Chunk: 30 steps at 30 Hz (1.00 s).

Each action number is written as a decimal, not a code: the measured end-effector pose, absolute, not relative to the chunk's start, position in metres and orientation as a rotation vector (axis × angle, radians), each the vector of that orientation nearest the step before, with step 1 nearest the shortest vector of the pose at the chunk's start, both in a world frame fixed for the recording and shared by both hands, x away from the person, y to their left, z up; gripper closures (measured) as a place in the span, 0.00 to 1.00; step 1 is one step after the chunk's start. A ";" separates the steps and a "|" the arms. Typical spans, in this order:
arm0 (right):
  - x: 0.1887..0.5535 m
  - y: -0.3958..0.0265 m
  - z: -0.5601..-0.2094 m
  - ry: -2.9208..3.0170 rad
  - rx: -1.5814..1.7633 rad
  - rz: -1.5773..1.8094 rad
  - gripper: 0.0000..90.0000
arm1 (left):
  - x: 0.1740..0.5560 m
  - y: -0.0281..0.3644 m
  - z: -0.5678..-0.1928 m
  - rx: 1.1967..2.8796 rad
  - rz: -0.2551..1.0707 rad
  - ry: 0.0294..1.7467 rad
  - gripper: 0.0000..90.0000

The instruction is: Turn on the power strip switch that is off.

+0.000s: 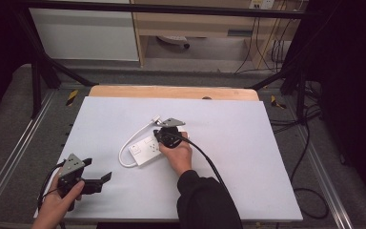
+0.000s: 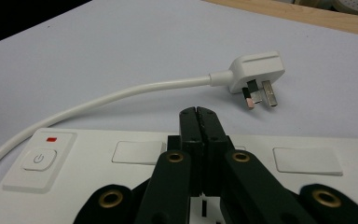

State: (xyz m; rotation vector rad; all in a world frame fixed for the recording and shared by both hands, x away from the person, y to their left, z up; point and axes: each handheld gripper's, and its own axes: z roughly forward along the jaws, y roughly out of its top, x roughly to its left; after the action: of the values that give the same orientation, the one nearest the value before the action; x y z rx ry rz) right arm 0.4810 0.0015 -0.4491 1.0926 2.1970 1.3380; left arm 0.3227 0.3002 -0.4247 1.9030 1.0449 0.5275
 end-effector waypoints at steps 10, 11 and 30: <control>0.479 0.001 -0.451 2.184 1.098 1.347 1.00 | 0.323 0.300 -0.425 1.909 0.526 1.043 0.07; 0.479 0.001 -0.451 2.185 1.095 1.346 1.00 | 0.323 0.300 -0.425 1.909 0.526 1.043 0.07; 0.479 0.003 -0.453 2.190 1.100 1.347 1.00 | 0.323 0.300 -0.426 1.914 0.523 1.043 0.07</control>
State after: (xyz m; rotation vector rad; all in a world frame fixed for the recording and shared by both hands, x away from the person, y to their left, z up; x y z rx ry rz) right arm 0.4792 0.0026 -0.4526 1.1002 2.1904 1.3469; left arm 0.3229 0.2998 -0.4256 1.9141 1.0428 0.5225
